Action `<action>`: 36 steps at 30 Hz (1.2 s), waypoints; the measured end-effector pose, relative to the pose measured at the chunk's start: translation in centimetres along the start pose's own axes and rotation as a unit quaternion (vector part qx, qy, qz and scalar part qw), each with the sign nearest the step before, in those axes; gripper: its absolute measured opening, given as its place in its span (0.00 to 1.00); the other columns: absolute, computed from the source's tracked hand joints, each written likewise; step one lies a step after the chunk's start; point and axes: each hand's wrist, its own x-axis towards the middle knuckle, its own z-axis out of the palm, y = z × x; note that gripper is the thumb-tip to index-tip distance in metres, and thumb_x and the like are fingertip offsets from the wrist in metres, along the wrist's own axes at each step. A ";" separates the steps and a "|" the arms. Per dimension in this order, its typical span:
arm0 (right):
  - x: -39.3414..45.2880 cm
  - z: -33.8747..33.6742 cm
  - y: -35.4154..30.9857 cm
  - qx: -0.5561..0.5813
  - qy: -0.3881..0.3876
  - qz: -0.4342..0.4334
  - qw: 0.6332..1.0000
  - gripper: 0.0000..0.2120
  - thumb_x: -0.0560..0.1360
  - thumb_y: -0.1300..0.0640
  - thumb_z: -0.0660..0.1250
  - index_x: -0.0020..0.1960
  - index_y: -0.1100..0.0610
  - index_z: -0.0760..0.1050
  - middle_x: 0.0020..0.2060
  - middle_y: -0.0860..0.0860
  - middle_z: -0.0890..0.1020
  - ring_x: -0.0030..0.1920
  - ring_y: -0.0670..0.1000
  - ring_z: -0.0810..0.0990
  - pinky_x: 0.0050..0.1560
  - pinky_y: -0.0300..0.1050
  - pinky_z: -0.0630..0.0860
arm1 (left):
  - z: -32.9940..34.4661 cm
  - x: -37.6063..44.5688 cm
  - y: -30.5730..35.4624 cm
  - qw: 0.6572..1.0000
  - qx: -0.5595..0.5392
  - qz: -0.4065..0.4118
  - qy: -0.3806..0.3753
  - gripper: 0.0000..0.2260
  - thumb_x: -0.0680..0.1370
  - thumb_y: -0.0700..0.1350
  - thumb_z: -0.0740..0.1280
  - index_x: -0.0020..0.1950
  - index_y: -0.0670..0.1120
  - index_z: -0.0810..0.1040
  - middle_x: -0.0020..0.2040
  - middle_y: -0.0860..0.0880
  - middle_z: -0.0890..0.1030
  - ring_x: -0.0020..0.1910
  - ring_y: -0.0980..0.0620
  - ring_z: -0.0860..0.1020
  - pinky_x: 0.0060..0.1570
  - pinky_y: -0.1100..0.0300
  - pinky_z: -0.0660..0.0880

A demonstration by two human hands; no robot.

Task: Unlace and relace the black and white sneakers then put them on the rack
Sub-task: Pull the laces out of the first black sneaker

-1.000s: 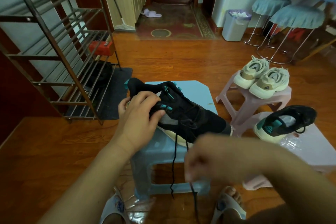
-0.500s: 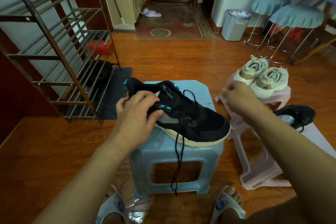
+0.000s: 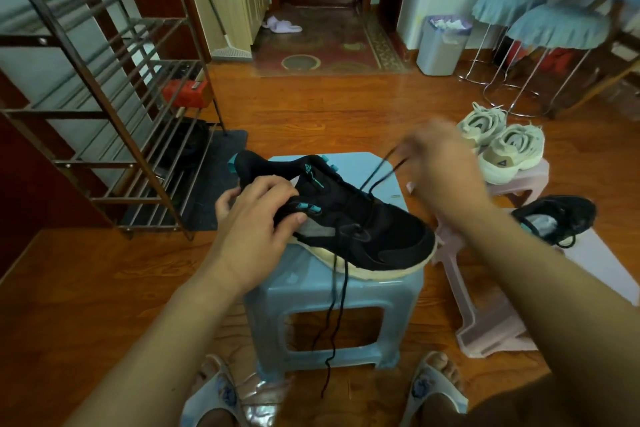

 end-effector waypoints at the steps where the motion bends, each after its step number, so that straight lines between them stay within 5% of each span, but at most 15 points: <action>1: 0.4 -0.5 1.9 -0.005 0.011 0.165 0.986 0.05 0.79 0.60 0.65 0.54 0.56 0.78 0.54 0.56 0.78 0.53 0.55 0.77 0.54 0.55 0.77 | 0.0 -0.1 -0.1 1.000 0.000 0.000 0.002 0.10 0.80 0.51 0.68 0.61 0.55 0.77 0.63 0.60 0.73 0.64 0.60 0.69 0.72 0.49 0.54; 2: 0.4 -1.2 3.4 -0.002 -0.009 0.303 0.953 0.07 0.80 0.58 0.65 0.56 0.57 0.77 0.59 0.57 0.76 0.55 0.56 0.77 0.57 0.56 0.77 | 0.0 -0.1 -0.1 1.000 -0.001 -0.001 0.004 0.10 0.80 0.51 0.68 0.61 0.54 0.77 0.63 0.60 0.73 0.64 0.60 0.68 0.72 0.48 0.54; 4: -0.3 -1.5 3.8 0.013 -0.058 0.328 0.943 0.11 0.80 0.56 0.66 0.61 0.55 0.76 0.65 0.56 0.72 0.59 0.55 0.77 0.60 0.54 0.76 | 0.0 -0.1 -0.1 1.000 -0.004 -0.002 0.004 0.10 0.80 0.50 0.69 0.60 0.54 0.77 0.62 0.59 0.73 0.63 0.59 0.69 0.71 0.48 0.54; 6: -1.5 -1.3 0.5 0.082 -0.086 0.153 0.981 0.15 0.80 0.53 0.67 0.66 0.50 0.76 0.65 0.52 0.72 0.61 0.51 0.75 0.62 0.49 0.73 | 0.0 0.0 0.0 1.000 -0.003 -0.003 0.005 0.10 0.80 0.50 0.69 0.61 0.54 0.77 0.63 0.59 0.73 0.64 0.58 0.69 0.71 0.48 0.54; 9: -2.3 -0.8 -4.9 0.083 -0.137 -0.151 0.975 0.15 0.76 0.56 0.71 0.63 0.51 0.80 0.59 0.50 0.77 0.61 0.52 0.72 0.63 0.47 0.68 | 0.1 0.2 0.0 1.000 0.002 -0.007 -0.001 0.10 0.80 0.51 0.69 0.61 0.54 0.77 0.63 0.59 0.73 0.64 0.58 0.69 0.71 0.49 0.54; 14: -1.9 0.7 -5.0 0.006 -0.088 -0.260 0.962 0.02 0.78 0.58 0.68 0.47 0.55 0.78 0.42 0.51 0.78 0.46 0.55 0.74 0.46 0.53 0.72 | -0.1 0.0 -0.1 1.000 0.002 -0.004 -0.004 0.10 0.80 0.51 0.68 0.61 0.55 0.77 0.63 0.60 0.73 0.65 0.58 0.70 0.70 0.51 0.53; 15: -1.5 0.9 -3.6 -0.008 -0.060 -0.203 0.977 0.02 0.78 0.60 0.67 0.48 0.56 0.78 0.43 0.52 0.79 0.47 0.55 0.74 0.46 0.53 0.73 | -0.1 0.0 -0.1 1.000 -0.002 -0.003 -0.005 0.10 0.80 0.51 0.68 0.61 0.55 0.77 0.63 0.60 0.73 0.65 0.58 0.69 0.70 0.52 0.52; 17: -0.1 0.5 0.1 -0.001 0.016 0.060 0.998 0.03 0.79 0.63 0.65 0.51 0.59 0.77 0.46 0.55 0.79 0.48 0.56 0.76 0.47 0.53 0.75 | -0.3 -0.1 -0.2 1.000 -0.003 0.002 -0.005 0.09 0.80 0.51 0.69 0.61 0.54 0.77 0.63 0.60 0.73 0.65 0.59 0.69 0.70 0.52 0.52; 19: 0.2 -0.6 4.6 0.000 0.011 0.348 0.937 0.06 0.80 0.61 0.63 0.55 0.62 0.75 0.49 0.57 0.80 0.49 0.57 0.78 0.49 0.53 0.76 | -0.3 -0.2 -0.2 1.000 -0.004 0.003 -0.005 0.09 0.80 0.50 0.69 0.60 0.54 0.77 0.63 0.60 0.73 0.64 0.59 0.69 0.70 0.52 0.53; 21: -0.5 -1.1 6.6 -0.001 -0.063 0.439 0.896 0.13 0.80 0.57 0.64 0.62 0.60 0.73 0.55 0.59 0.78 0.53 0.59 0.78 0.55 0.56 0.77 | -0.2 -0.2 -0.2 1.000 -0.004 0.002 -0.005 0.09 0.80 0.50 0.69 0.60 0.55 0.77 0.63 0.60 0.73 0.64 0.59 0.69 0.70 0.51 0.53; 23: -0.9 -0.9 5.2 0.044 -0.110 0.372 0.921 0.17 0.80 0.53 0.65 0.68 0.55 0.72 0.58 0.56 0.78 0.55 0.55 0.78 0.57 0.57 0.78 | -0.1 -0.1 -0.1 1.000 -0.004 0.000 0.000 0.09 0.80 0.50 0.68 0.60 0.55 0.77 0.63 0.60 0.73 0.64 0.59 0.69 0.70 0.51 0.53; 26: -1.1 -1.5 -0.6 0.164 -0.189 0.129 0.960 0.20 0.78 0.51 0.70 0.69 0.48 0.75 0.62 0.49 0.76 0.59 0.48 0.75 0.62 0.47 0.73 | 0.0 0.0 0.1 1.000 -0.003 -0.006 0.001 0.09 0.80 0.51 0.67 0.61 0.55 0.77 0.62 0.61 0.72 0.64 0.60 0.68 0.71 0.52 0.51; 29: -1.9 -1.7 -4.7 0.156 -0.242 -0.062 0.956 0.14 0.74 0.46 0.74 0.59 0.44 0.81 0.60 0.44 0.73 0.63 0.46 0.68 0.64 0.43 0.66 | 0.0 0.0 0.1 1.000 -0.001 -0.009 -0.002 0.10 0.80 0.52 0.67 0.61 0.55 0.77 0.63 0.61 0.72 0.65 0.59 0.69 0.71 0.53 0.50; 33: -2.1 -0.8 -4.6 0.084 -0.206 -0.142 0.965 0.05 0.75 0.51 0.73 0.46 0.51 0.81 0.54 0.47 0.72 0.58 0.51 0.69 0.59 0.48 0.70 | -0.1 -0.1 0.0 1.000 -0.002 -0.007 -0.006 0.11 0.80 0.52 0.66 0.62 0.55 0.77 0.63 0.61 0.72 0.66 0.60 0.68 0.72 0.53 0.49; 36: -0.5 -1.1 -2.5 0.053 -0.157 -0.083 0.983 0.04 0.77 0.52 0.71 0.47 0.51 0.79 0.51 0.46 0.73 0.55 0.51 0.69 0.59 0.52 0.70 | 0.0 -0.2 -0.2 1.000 -0.007 -0.003 -0.006 0.10 0.80 0.52 0.66 0.61 0.55 0.77 0.63 0.61 0.72 0.66 0.60 0.68 0.72 0.54 0.49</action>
